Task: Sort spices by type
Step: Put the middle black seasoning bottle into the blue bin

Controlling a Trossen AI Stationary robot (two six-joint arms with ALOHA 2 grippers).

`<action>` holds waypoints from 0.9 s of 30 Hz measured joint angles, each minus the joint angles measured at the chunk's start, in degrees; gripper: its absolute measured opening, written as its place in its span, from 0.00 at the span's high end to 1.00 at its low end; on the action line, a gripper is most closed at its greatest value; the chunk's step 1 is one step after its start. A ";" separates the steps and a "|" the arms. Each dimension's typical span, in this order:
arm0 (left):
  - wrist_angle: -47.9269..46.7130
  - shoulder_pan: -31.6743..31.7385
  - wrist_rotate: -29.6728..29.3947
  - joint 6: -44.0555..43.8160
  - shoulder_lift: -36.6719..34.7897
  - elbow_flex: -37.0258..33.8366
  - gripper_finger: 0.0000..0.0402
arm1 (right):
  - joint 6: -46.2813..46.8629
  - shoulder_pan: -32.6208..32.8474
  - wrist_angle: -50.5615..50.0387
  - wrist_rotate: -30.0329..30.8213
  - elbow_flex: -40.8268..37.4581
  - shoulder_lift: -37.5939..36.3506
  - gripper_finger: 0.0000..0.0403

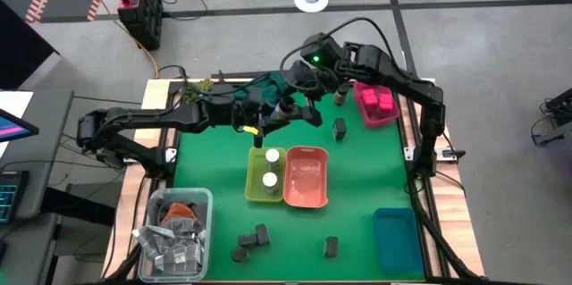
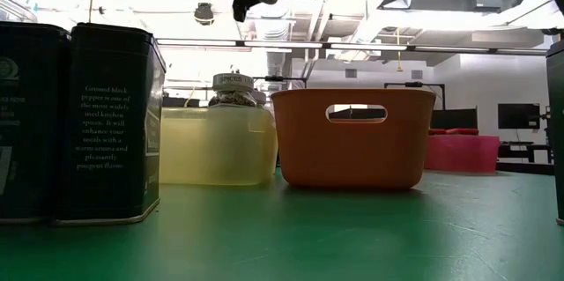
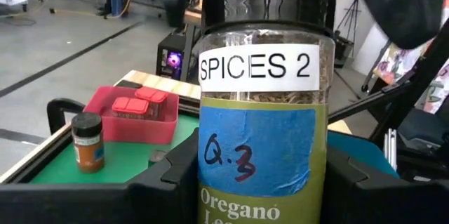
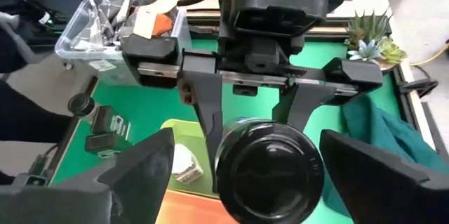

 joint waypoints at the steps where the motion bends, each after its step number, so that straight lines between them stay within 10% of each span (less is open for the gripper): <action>1: 0.30 0.00 0.00 0.00 0.00 0.00 0.57 | -0.02 0.11 0.25 0.23 0.00 0.00 0.06; 17: 3.42 -0.02 0.26 -0.62 0.00 0.00 0.56 | -0.13 -0.19 1.15 0.59 0.00 0.00 0.43; 27: 2.94 -0.02 0.11 -0.87 0.02 0.00 0.28 | 0.21 -0.79 -1.88 0.59 0.00 0.00 0.44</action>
